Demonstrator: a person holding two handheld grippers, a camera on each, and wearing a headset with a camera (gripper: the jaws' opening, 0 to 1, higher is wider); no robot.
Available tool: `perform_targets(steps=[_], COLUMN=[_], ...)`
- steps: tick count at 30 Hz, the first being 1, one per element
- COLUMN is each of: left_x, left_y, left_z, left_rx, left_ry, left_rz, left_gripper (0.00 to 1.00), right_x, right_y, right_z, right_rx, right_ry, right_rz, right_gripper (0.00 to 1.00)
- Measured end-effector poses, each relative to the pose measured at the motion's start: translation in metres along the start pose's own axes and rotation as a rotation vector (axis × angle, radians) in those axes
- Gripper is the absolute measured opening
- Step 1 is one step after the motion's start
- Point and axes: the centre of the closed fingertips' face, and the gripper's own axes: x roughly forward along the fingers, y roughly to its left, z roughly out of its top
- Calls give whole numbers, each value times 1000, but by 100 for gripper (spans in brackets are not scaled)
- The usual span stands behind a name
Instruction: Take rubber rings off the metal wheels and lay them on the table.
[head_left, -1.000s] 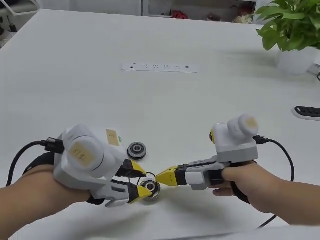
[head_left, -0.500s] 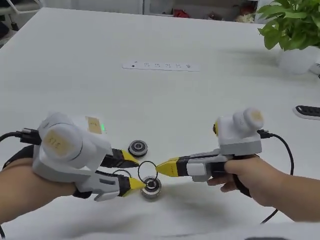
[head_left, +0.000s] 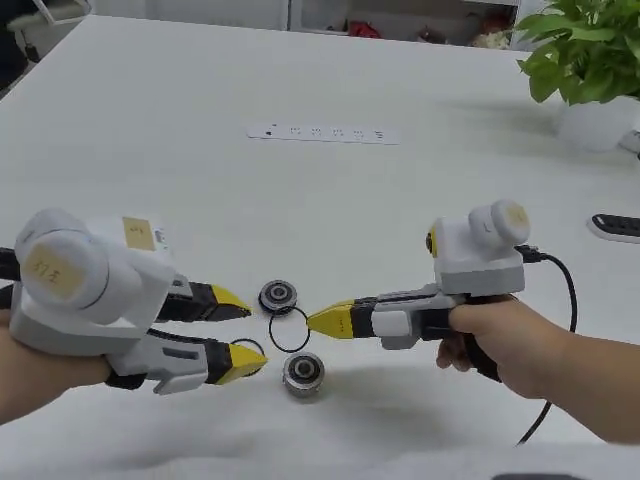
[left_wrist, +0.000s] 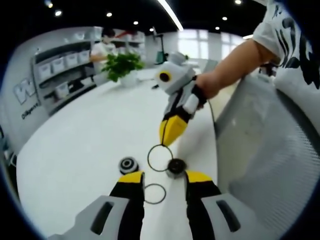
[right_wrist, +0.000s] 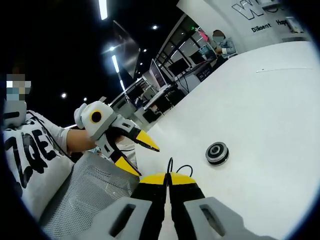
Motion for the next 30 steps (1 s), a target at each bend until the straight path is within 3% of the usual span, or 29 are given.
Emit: perform_targets(steps=[15,30], left_x=[-21,-34], left_y=[9,17], left_z=[-7,-15], left_rx=[-36,-77], left_ry=[-20,-35], left_rz=[44,80], left_gripper=[43,48], right_x=[18,37], right_y=[6,9], right_z=[10,7], right_rx=[-20,-28], right_ry=[14,39], right_rz=[31,54], right_gripper=[0,0])
